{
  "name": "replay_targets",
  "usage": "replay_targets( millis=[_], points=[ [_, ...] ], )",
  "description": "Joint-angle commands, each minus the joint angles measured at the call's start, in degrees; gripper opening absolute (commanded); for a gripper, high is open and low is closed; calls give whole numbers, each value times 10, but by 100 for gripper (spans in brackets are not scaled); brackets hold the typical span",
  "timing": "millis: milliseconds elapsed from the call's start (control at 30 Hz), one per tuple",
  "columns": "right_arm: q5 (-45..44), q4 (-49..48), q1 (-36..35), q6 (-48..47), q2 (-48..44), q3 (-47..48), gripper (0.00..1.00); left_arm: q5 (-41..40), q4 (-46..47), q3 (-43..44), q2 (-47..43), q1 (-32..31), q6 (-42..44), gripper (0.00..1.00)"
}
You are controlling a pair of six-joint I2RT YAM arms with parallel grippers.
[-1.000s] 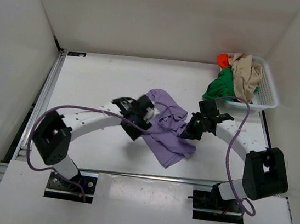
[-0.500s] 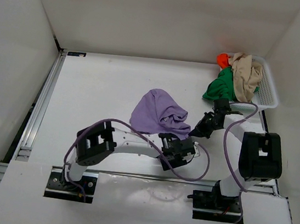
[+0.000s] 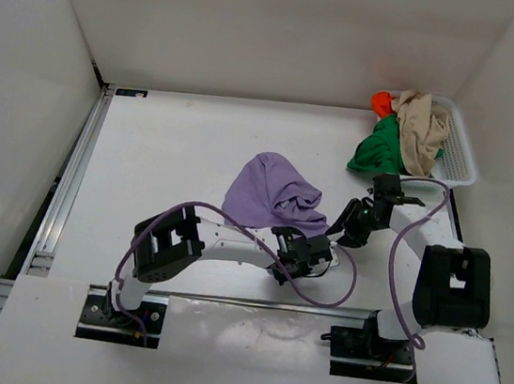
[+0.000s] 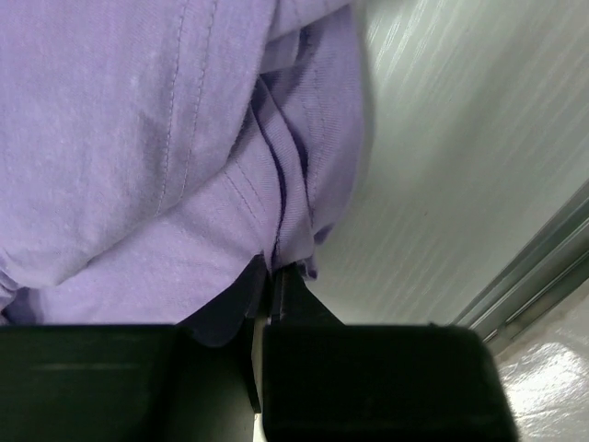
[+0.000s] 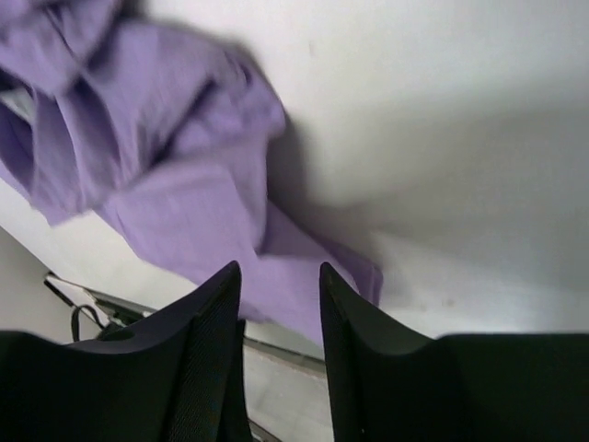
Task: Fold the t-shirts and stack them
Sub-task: Flatten out the tshirt
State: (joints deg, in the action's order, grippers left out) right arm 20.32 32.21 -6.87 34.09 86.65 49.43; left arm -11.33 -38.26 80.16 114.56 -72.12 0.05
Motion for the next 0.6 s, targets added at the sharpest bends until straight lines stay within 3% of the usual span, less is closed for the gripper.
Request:
replay_targets(
  millis=[0,100,300,367,400,433,567],
  points=[
    [8,28,-15,-20,-44,-41,49,3,-8,-18,-42,7,-1,11],
    [-1,28,-30,-20,-51,-63,56,3,-8,-23,-62,7,-1,11],
    [10,-5,-41,3,-56,-95,58,9,-8,-43,-85,7,-1,11],
    [19,-12,-47,9,-51,-95,52,9,-13,-48,-90,7,-1,11],
    [14,-18,-52,17,-45,-95,47,4,-13,-54,-90,7,-1,11],
    [3,-18,-53,17,-45,-95,34,-5,-13,-55,-97,7,-1,11],
    [-70,-18,-53,35,-89,-83,17,-30,-13,-114,-141,18,-1,11]
  ],
)
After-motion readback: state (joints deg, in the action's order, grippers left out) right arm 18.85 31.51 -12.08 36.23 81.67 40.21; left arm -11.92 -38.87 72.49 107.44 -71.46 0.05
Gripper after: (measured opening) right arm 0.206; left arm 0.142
